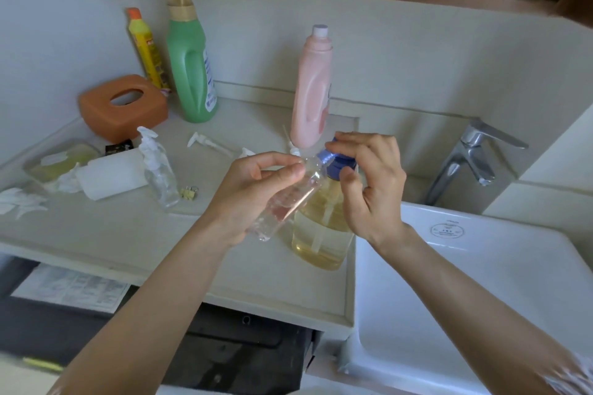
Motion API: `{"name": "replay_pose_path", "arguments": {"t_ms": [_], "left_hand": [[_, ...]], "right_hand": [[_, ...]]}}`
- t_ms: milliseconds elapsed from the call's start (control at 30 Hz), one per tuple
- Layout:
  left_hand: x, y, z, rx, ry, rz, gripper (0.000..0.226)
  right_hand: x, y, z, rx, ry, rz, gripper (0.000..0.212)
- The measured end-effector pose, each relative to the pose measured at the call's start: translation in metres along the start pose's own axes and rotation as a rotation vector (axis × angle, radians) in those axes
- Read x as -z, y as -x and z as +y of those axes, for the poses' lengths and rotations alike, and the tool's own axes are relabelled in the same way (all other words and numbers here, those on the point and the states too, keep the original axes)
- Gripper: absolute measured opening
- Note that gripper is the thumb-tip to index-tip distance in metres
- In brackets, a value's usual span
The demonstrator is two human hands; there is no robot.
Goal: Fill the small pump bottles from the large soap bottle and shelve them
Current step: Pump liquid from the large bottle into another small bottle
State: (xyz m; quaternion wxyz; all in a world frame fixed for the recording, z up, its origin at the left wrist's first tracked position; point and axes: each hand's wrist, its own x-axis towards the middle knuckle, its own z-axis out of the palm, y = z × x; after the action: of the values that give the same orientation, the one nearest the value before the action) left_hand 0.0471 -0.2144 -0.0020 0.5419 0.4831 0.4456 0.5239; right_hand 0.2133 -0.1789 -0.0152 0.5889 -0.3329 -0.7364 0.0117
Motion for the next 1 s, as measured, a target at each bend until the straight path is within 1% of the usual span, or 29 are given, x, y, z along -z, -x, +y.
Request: {"name": "replay_pose_path", "arguments": {"t_ms": [67,100,200,300,400,467,533,633,800,900,1000], "left_hand": [[0.000,-0.002,0.001,-0.008,0.004,0.002,0.022],[-0.001,-0.002,0.002,-0.012,-0.002,0.001,0.021],[-0.005,-0.002,0.006,-0.016,-0.020,-0.019,0.032],[-0.009,0.001,0.007,-0.005,-0.005,-0.022,0.034],[-0.010,0.004,0.008,-0.004,0.033,-0.022,0.032],[-0.009,0.006,0.008,0.001,0.060,-0.027,0.032],[-0.010,0.005,0.006,0.010,0.059,-0.030,0.025],[-0.010,0.003,0.003,0.030,0.042,-0.040,0.015],[-0.008,0.003,-0.001,0.076,0.052,-0.069,0.020],[-0.006,0.001,-0.003,0.095,0.045,-0.087,0.011],[-0.003,0.001,0.004,0.109,0.072,-0.131,0.018]], "right_hand": [[0.006,-0.006,0.000,0.027,0.015,-0.041,0.033],[0.009,-0.010,0.000,0.038,0.017,-0.058,0.032],[0.014,-0.018,-0.001,0.034,-0.003,-0.095,0.030],[0.018,-0.021,0.000,0.021,-0.027,-0.114,0.031],[0.016,-0.019,0.001,0.029,-0.039,-0.102,0.031],[0.010,-0.015,-0.001,0.028,-0.056,-0.064,0.031],[0.006,-0.011,-0.002,0.015,-0.071,-0.010,0.031],[0.002,-0.008,-0.001,-0.007,-0.057,0.019,0.031],[-0.002,0.003,-0.006,-0.064,-0.001,0.011,0.033],[0.002,0.002,-0.007,-0.073,0.041,-0.017,0.035],[0.008,-0.005,-0.013,-0.054,0.082,-0.048,0.037]]}}
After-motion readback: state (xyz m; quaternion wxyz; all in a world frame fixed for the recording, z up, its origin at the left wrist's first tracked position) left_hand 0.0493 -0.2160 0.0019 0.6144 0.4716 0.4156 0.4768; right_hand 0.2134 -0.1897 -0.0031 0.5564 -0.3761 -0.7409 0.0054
